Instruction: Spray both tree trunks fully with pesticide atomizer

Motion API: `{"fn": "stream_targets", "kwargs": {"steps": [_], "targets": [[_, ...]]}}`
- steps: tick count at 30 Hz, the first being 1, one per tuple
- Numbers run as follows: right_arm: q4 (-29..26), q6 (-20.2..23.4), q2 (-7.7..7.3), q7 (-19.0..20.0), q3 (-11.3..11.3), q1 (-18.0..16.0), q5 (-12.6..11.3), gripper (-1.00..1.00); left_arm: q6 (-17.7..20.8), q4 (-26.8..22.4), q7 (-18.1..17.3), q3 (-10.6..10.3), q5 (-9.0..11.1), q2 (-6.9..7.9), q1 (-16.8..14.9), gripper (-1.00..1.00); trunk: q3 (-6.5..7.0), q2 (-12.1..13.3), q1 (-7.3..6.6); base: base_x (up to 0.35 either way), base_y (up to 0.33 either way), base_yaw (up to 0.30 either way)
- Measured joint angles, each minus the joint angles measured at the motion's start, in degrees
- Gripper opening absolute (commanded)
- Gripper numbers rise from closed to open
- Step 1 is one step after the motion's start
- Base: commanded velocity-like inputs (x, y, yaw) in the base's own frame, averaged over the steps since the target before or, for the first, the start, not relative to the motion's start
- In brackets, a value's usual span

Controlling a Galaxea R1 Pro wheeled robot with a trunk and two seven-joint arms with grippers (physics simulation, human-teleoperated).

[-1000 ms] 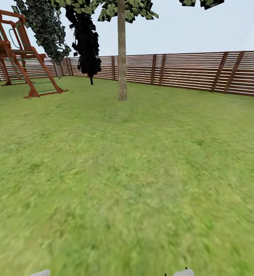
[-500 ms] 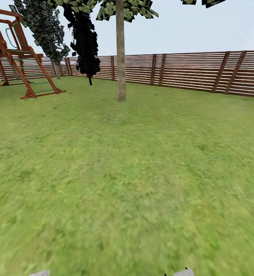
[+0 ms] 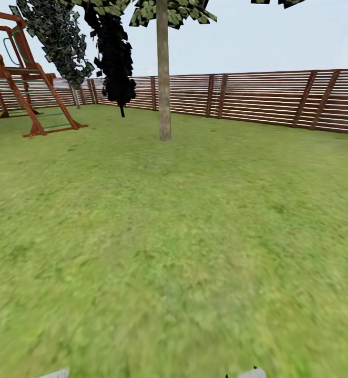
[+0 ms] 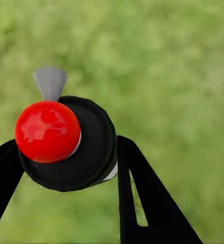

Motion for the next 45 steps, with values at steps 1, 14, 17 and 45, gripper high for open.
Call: {"fn": "stream_targets", "kwargs": {"steps": [1, 14, 17, 45], "targets": [[0.0, 0.0, 0.0, 0.0, 0.0, 0.0, 0.0, 1.0, 0.0, 0.0, 0.0, 0.0, 0.0, 0.0, 0.0, -1.0, 0.0, 0.0, 0.0, 0.337, -0.092, 0.0], [0.0, 0.0, 0.0, 0.0, 0.0, 0.0, 0.0, 1.0, 0.0, 0.0, 0.0, 0.0, 0.0, 0.0, 0.0, -1.0, 0.0, 0.0, 0.0, 0.337, -0.091, 0.0], [0.0, 0.0, 0.0, 0.0, 0.0, 0.0, 0.0, 1.0, 0.0, 0.0, 0.0, 0.0, 0.0, 0.0, 0.0, -1.0, 0.0, 0.0, 0.0, 0.337, -0.039, 0.0], [0.1, 0.0, 0.18, 0.0, 0.0, 0.0, -0.1, 1.0, 0.0, 0.0, 0.0, 0.0, 0.0, 0.0, 0.0, -1.0, 0.0, 0.0, 0.0, 0.338, -0.001, 0.07]]}}
